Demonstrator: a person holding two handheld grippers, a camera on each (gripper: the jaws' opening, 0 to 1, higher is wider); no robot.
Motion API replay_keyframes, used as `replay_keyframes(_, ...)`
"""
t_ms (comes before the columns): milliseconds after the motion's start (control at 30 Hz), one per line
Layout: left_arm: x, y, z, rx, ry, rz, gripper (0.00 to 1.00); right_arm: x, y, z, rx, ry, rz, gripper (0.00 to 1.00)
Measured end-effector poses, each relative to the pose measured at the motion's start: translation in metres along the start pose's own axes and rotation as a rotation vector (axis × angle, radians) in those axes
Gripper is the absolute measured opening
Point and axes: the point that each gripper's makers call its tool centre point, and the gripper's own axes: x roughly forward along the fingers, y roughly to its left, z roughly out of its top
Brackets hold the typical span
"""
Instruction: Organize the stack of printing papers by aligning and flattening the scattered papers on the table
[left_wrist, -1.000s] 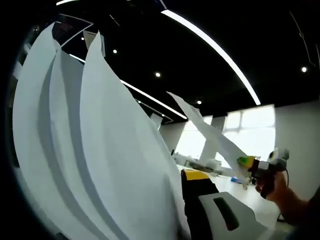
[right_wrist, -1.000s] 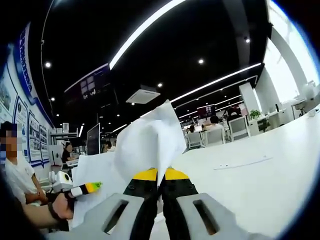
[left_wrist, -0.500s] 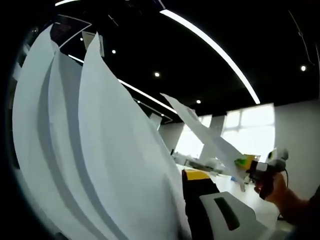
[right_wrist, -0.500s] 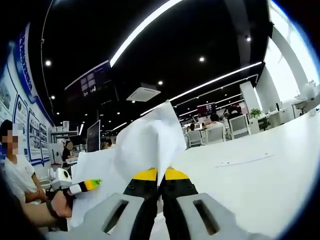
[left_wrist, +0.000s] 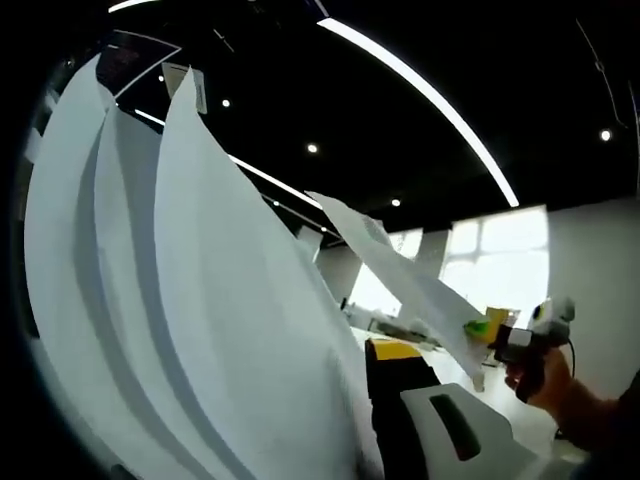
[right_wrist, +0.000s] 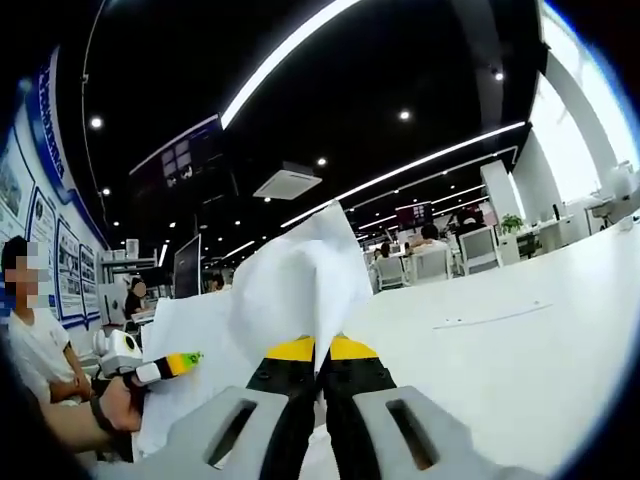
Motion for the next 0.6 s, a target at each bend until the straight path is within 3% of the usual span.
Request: replay_keyframes(600, 0.001, -0.002, -0.001, 0.002, 0.002, -0.002, 0.22, 0.006, 0.006, -0.013, -0.002, 0.029, 0.015, 0.00)
